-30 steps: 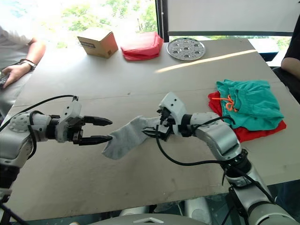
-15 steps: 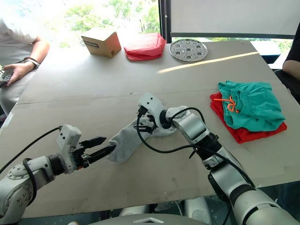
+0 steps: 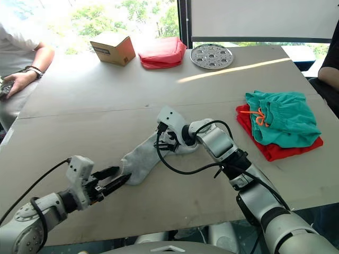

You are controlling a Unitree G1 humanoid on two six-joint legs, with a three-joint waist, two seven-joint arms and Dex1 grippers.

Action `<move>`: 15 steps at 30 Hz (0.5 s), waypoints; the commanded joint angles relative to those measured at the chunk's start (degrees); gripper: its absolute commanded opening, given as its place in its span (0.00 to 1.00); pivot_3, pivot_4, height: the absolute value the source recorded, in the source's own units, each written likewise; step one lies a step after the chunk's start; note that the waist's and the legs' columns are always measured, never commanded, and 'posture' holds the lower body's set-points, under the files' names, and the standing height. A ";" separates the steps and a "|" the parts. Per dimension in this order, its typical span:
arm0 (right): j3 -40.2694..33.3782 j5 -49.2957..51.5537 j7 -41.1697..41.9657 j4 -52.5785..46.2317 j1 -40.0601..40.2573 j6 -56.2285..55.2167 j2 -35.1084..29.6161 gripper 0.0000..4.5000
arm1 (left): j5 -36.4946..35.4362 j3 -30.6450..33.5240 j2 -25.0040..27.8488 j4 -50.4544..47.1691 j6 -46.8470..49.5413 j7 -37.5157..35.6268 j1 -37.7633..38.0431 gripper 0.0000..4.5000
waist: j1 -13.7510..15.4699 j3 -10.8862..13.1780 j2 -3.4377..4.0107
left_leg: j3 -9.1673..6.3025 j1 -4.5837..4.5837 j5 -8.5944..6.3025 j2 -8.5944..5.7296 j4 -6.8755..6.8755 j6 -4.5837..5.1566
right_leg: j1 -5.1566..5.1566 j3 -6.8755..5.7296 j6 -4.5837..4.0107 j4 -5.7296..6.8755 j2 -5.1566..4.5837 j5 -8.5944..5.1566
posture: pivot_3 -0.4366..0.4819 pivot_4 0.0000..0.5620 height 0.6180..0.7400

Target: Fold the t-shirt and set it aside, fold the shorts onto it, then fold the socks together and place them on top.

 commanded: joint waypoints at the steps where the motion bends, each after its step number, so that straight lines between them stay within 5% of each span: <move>1: -1.36 0.19 0.43 -2.52 0.42 -0.09 -0.15 0.42 | 4.07 -4.63 -1.70 1.26 -1.24 1.89 -0.38 0.66 | 0.20 -0.13 0.14 | 0.00 0.00 -0.01 -0.04 0.01 0.02 | 0.01 0.00 0.00 0.00 -0.02 0.00 | 0.48 0.27 1.00; 3: -1.93 0.36 0.36 -3.49 0.75 0.29 -0.56 0.30 | 4.13 -5.14 -2.62 1.60 -1.62 2.00 -1.15 0.59 | 0.42 -0.21 0.18 | 0.00 0.01 -0.04 -0.09 0.02 0.08 | 0.02 0.01 0.01 0.00 -0.05 0.00 | 0.48 0.27 1.00; 4: -2.20 0.49 0.35 -3.83 0.84 0.47 -0.69 0.13 | 4.09 -5.13 -2.78 1.63 -1.79 1.82 -1.33 0.43 | 0.47 -0.22 0.16 | -0.01 0.00 -0.05 -0.09 0.02 0.09 | 0.02 0.00 0.01 0.00 -0.05 0.00 | 0.48 0.27 1.00; 6: -3.21 0.73 -0.18 -5.41 1.30 1.09 -1.29 0.00 | 3.90 -4.18 -1.92 1.76 -2.82 0.19 -1.49 0.26 | 0.46 -0.25 0.12 | -0.01 0.00 -0.04 -0.09 0.02 0.08 | 0.02 0.00 0.00 0.00 -0.05 0.00 | 0.48 0.27 1.00; 8: -4.80 1.58 -0.25 -8.09 2.06 2.51 -2.25 0.00 | 2.05 -2.14 -0.95 1.25 -3.55 -2.22 -1.87 0.03 | 0.43 -0.26 0.11 | -0.02 -0.01 -0.03 -0.07 0.01 0.06 | 0.00 0.00 0.00 0.00 -0.03 0.00 | 0.48 0.27 1.00; 15: -17.32 8.78 -3.53 -28.48 10.20 17.03 -8.59 0.00 | -6.63 -0.02 9.84 -0.67 2.82 -12.29 -12.19 0.00 | 1.22 -0.20 0.19 | -0.19 -0.12 -0.12 -0.03 0.01 0.20 | 0.00 -0.20 -0.01 -0.09 -0.01 -0.01 | 0.48 0.27 1.00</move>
